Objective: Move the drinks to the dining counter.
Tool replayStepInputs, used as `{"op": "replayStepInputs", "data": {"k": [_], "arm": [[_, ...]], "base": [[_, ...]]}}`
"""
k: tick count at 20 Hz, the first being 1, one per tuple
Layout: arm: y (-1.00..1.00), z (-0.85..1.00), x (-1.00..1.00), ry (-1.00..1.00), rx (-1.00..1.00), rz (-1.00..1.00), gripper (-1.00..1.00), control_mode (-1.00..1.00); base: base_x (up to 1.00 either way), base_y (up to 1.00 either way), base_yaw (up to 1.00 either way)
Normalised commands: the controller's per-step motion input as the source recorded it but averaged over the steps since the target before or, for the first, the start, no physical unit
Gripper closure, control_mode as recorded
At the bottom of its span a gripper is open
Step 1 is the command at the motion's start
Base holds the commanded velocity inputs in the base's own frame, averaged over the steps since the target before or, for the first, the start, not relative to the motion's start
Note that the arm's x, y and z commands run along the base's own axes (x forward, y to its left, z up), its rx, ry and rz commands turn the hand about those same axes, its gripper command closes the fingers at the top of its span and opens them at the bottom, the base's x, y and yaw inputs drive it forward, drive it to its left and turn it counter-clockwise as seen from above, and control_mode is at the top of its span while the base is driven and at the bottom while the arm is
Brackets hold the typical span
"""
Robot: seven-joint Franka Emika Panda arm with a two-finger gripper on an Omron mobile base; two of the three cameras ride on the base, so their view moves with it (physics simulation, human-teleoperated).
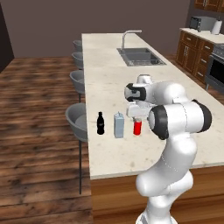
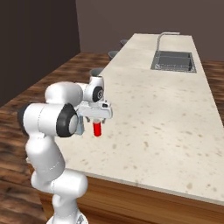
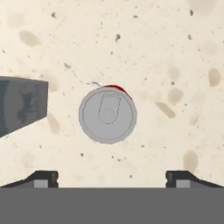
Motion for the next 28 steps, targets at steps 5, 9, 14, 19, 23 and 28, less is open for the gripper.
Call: {"op": "replayStepInputs", "data": {"k": [5, 9, 14, 19, 23, 28], "arm": [[0.0, 0.52, -1.0, -0.02, 0.0, 0.0, -1.0, -1.0], [0.02, 0.47, -1.0, -0.01, 0.0, 0.0, -1.0, -1.0], [0.02, 0.47, -1.0, -0.06, 0.0, 0.0, -1.0, -1.0], [0.0, 0.34, -0.84, -0.14, -0.02, 0.0, -1.0, -1.0], [0.02, 0.03, -0.49, -0.18, -0.03, 0.0, -1.0, -1.0], [0.04, 0.03, -0.14, -0.07, -0.01, 0.0, -1.0, -1.0]], "base": [[0.0, 0.0, 0.0], [0.0, 0.0, 0.0], [0.0, 0.0, 0.0], [0.0, 0.0, 0.0], [0.0, 0.0, 0.0], [0.0, 0.0, 0.0]]}}
